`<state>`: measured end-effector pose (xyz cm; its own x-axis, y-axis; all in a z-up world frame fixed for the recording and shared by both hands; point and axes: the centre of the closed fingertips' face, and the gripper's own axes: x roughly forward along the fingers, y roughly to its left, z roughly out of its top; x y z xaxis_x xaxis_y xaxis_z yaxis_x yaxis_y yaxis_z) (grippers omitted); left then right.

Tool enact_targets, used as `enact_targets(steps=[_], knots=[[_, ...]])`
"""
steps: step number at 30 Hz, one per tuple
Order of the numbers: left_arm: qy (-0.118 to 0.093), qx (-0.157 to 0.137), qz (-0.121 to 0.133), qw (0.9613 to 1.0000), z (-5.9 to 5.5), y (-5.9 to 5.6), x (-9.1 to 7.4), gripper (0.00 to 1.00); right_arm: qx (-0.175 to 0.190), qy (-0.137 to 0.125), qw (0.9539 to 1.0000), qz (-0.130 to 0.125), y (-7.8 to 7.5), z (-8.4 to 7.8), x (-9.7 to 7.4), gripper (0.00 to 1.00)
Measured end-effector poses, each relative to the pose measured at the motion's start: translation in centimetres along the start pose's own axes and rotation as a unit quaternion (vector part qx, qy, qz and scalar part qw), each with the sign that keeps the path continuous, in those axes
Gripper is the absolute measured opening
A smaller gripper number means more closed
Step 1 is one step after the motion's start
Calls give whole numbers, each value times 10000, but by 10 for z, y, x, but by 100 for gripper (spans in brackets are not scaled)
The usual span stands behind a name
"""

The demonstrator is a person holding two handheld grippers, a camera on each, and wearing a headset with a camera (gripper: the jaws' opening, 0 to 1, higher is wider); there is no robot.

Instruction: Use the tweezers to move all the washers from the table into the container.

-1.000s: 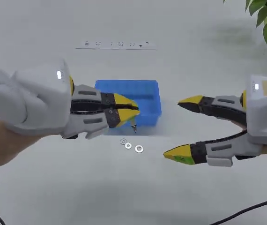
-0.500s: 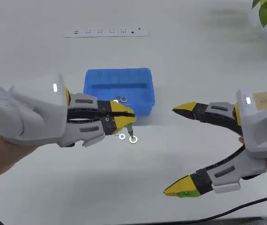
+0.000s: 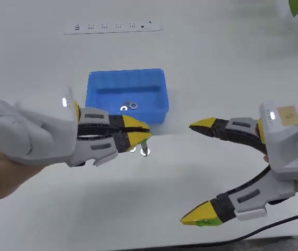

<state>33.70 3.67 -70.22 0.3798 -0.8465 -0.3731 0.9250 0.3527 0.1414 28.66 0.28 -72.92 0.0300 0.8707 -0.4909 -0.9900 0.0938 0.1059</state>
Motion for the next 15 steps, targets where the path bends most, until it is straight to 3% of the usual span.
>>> enact_targets(steps=[15], knots=[[110,-100,-9,9999,-8,1,0,6,56,-26,10000,59,1,0,5,99]])
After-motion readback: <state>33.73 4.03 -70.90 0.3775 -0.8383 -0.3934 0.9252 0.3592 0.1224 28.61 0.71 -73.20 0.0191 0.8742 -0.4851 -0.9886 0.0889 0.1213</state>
